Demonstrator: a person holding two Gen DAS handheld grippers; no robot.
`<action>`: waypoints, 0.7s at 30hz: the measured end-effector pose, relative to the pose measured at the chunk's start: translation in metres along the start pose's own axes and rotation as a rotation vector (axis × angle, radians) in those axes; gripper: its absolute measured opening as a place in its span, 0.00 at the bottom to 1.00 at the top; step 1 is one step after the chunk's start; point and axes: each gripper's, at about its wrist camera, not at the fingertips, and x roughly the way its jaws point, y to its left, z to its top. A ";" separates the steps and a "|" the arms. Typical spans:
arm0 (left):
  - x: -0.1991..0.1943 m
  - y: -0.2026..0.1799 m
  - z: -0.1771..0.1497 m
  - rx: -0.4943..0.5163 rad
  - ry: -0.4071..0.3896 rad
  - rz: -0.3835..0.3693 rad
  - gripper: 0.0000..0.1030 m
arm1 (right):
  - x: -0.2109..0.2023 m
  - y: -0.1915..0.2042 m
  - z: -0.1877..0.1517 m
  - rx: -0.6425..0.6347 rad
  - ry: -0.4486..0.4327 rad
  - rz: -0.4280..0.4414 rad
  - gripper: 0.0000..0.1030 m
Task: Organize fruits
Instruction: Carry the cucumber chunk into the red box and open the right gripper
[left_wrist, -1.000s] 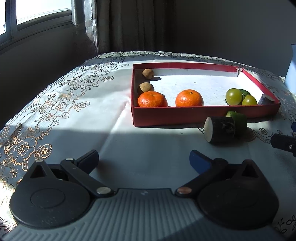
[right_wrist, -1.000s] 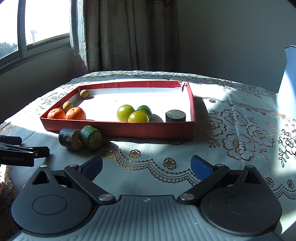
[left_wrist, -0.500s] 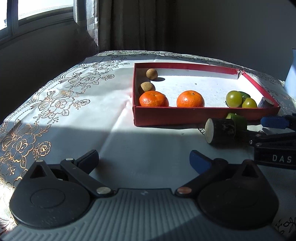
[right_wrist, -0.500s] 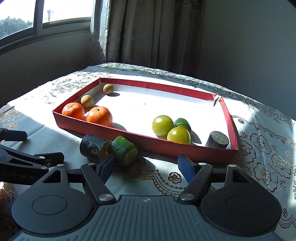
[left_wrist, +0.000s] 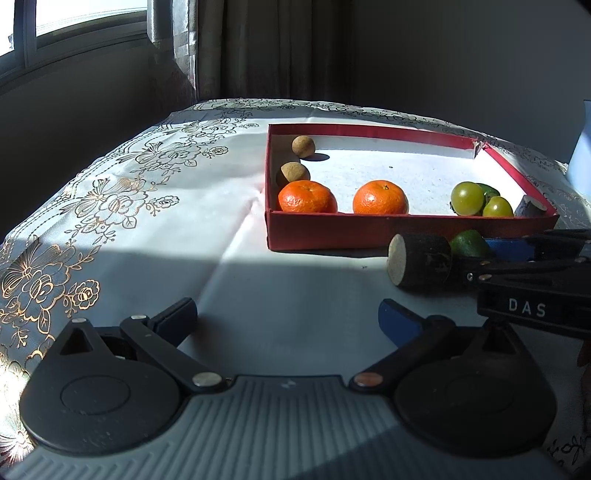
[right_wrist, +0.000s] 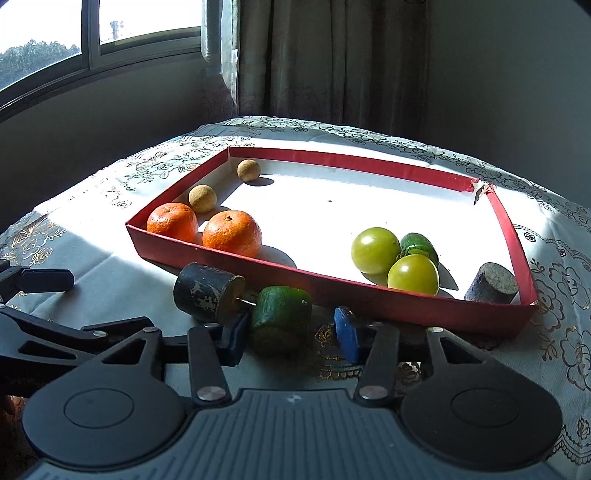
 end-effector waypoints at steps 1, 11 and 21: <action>0.000 0.000 0.000 -0.001 0.000 0.000 1.00 | -0.001 0.000 0.000 0.000 0.000 0.009 0.40; 0.000 0.000 0.000 -0.005 0.001 -0.003 1.00 | -0.029 -0.011 -0.004 0.059 -0.076 0.018 0.32; 0.001 0.000 0.000 -0.005 0.001 -0.003 1.00 | -0.049 -0.064 0.011 0.129 -0.185 -0.135 0.32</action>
